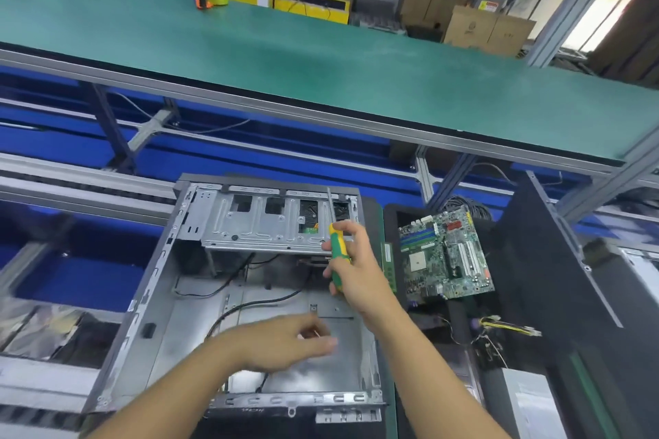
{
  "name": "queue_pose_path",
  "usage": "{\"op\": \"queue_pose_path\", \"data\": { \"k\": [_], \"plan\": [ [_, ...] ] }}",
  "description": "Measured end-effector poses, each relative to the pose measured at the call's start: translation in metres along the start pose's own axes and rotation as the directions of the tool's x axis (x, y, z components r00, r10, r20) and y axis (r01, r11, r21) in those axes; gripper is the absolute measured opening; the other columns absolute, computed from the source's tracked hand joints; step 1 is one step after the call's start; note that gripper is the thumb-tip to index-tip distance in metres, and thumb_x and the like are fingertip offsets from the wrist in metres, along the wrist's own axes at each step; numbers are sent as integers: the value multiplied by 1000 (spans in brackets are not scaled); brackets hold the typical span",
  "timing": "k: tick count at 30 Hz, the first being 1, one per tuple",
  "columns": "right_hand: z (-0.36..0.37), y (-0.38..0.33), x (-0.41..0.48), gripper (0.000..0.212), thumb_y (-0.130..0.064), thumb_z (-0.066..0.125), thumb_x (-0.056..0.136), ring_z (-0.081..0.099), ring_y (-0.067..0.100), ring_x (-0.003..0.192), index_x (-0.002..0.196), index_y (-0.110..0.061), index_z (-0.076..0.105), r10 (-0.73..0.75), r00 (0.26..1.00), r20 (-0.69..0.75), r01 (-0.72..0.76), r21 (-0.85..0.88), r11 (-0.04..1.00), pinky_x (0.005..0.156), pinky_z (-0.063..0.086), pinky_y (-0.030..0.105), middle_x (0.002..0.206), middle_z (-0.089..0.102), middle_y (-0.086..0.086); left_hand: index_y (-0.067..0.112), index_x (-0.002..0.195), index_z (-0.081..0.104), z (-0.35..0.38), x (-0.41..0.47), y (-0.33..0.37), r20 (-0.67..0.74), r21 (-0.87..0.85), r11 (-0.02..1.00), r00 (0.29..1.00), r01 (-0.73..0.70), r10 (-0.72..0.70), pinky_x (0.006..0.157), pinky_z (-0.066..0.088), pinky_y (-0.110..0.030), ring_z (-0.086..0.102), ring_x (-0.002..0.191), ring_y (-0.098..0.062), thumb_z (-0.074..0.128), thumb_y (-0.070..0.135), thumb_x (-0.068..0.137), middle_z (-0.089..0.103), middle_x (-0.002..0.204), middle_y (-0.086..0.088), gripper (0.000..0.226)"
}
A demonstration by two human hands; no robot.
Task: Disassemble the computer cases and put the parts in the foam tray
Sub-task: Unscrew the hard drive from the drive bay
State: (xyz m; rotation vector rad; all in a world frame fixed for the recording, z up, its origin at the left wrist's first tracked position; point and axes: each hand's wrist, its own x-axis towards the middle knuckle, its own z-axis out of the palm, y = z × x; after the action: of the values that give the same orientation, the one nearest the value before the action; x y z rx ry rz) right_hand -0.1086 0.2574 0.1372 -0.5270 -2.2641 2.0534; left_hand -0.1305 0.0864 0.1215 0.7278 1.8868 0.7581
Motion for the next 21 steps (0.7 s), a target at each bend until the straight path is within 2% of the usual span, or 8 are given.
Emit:
{"op": "queue_pose_path", "data": {
  "k": [2, 4, 5, 8, 11, 16, 19, 21],
  "plan": [
    [3, 9, -3, 49, 5, 41, 90, 58, 7, 68, 109, -36, 60, 29, 1000, 3, -29, -71, 997, 56, 48, 22, 112, 60, 1, 44, 123, 59, 15, -7, 4, 196, 18, 993, 974, -120, 114, 87, 48, -14, 61, 104, 3, 57, 68, 84, 64, 113, 31, 46],
    [4, 18, -6, 42, 4, 41, 92, 56, 1, 58, 102, -29, 63, 56, 998, -6, -57, -140, 989, 52, 46, 16, 108, 59, 8, 55, 129, 56, 20, -13, 2, 236, 79, 978, 957, -191, 168, 97, 47, -17, 60, 108, 8, 61, 56, 89, 63, 119, 33, 40],
    [5, 22, -7, 40, 4, 41, 93, 55, -1, 56, 100, -29, 63, 60, 998, -20, -62, -149, 987, 52, 45, 15, 108, 58, 10, 57, 130, 54, 20, -15, 1, 224, 83, 975, 957, -208, 185, 96, 46, -14, 60, 107, 9, 61, 47, 92, 65, 116, 32, 40],
    [9, 30, -8, 41, 0, 44, 92, 58, 5, 66, 100, -36, 63, 31, 997, -68, -44, -204, 978, 58, 48, 21, 115, 56, 4, 45, 136, 57, 12, -14, -2, 242, 54, 973, 948, -223, 204, 69, 38, 0, 62, 81, 14, 60, 28, 96, 57, 106, 27, 43],
    [15, 39, -11, 40, -3, 45, 91, 59, 15, 76, 100, -39, 60, 52, 997, -54, -66, -282, 957, 64, 47, 26, 115, 56, 1, 34, 139, 56, 10, -9, -2, 288, 52, 971, 934, -234, 210, 65, 36, -2, 50, 57, 15, 61, 21, 97, 47, 100, 29, 44],
    [17, 50, -25, 40, -6, 47, 92, 58, 14, 76, 100, -44, 58, 56, 997, -61, -73, -325, 943, 64, 46, 22, 114, 57, -2, 32, 139, 57, 11, -9, -11, 358, 27, 982, 919, -187, 165, 78, 45, -10, 56, 75, 7, 65, 19, 96, 73, 114, -7, 46],
    [17, 52, -36, 38, -9, 49, 92, 56, 12, 75, 102, -44, 59, 47, 998, -51, -63, -371, 927, 67, 46, 23, 112, 57, -6, 32, 139, 57, 13, -10, -11, 409, 19, 986, 901, -166, 144, 78, 43, -19, 56, 76, -4, 66, 21, 96, 75, 103, 0, 46],
    [18, 53, -40, 37, -11, 49, 92, 57, 15, 78, 102, -45, 58, 41, 998, -47, -56, -385, 921, 73, 49, 31, 112, 58, -6, 28, 140, 57, 13, -10, -10, 429, -21, 989, 892, -150, 144, 74, 41, -17, 54, 69, 2, 65, 20, 96, 76, 88, 11, 45]
  ]
}}
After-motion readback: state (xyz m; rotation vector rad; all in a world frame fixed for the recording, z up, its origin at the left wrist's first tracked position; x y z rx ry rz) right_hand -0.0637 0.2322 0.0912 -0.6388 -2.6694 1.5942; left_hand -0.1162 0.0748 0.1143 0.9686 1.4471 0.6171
